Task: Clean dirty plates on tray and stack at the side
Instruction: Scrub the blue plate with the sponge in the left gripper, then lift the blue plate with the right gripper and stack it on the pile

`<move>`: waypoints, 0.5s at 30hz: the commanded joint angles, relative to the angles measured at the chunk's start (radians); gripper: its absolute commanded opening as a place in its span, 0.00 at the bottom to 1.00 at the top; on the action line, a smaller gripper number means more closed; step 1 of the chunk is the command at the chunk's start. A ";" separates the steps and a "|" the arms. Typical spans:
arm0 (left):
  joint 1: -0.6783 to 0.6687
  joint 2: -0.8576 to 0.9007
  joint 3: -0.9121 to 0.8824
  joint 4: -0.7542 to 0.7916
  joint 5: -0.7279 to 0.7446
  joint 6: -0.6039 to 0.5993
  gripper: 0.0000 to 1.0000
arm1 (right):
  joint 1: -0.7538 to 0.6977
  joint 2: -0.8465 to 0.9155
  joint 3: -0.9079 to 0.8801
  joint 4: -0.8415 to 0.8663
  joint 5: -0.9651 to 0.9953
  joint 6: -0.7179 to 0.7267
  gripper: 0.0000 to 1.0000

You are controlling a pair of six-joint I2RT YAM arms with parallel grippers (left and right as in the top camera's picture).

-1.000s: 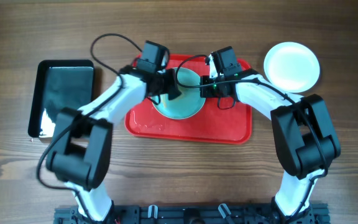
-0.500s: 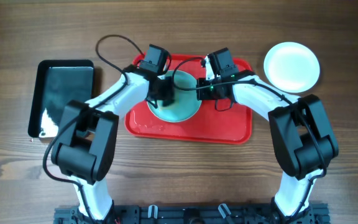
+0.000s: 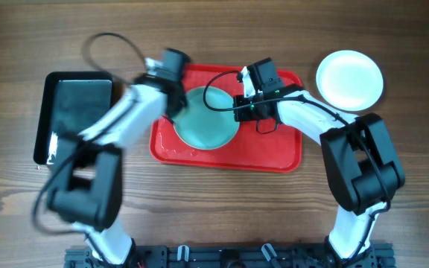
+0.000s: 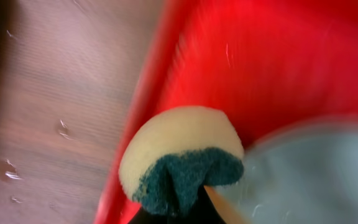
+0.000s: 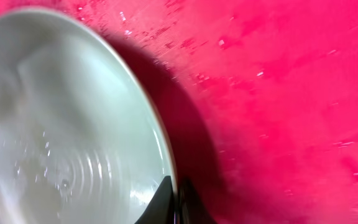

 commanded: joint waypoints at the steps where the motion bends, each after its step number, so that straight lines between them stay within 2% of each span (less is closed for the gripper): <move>1: 0.245 -0.217 0.014 0.051 0.206 -0.045 0.04 | -0.010 -0.082 0.004 -0.017 0.167 -0.163 0.04; 3: 0.427 -0.256 0.013 0.044 0.208 -0.045 0.04 | 0.032 -0.187 0.007 0.009 0.284 -0.311 0.04; 5: 0.534 -0.243 0.008 0.008 0.208 -0.045 0.04 | 0.103 -0.265 0.007 0.051 0.457 -0.452 0.04; 7: 0.618 -0.164 0.005 -0.010 0.207 -0.044 0.04 | 0.267 -0.345 0.007 0.198 0.786 -0.749 0.04; 8: 0.631 -0.118 0.005 -0.004 0.206 -0.044 0.04 | 0.335 -0.347 0.007 0.290 0.903 -0.899 0.04; 9: 0.641 -0.076 0.005 0.006 0.199 -0.044 0.04 | 0.364 -0.347 0.006 0.320 0.945 -0.971 0.04; 12: 0.675 0.003 0.005 0.021 0.200 -0.044 0.04 | 0.403 -0.347 0.006 0.392 1.028 -1.112 0.04; 14: 0.687 0.026 0.005 0.021 0.199 -0.044 0.04 | 0.404 -0.347 0.006 0.428 1.036 -1.133 0.04; 15: 0.687 0.034 0.005 0.021 0.200 -0.044 0.07 | 0.404 -0.347 0.006 0.451 1.038 -1.138 0.04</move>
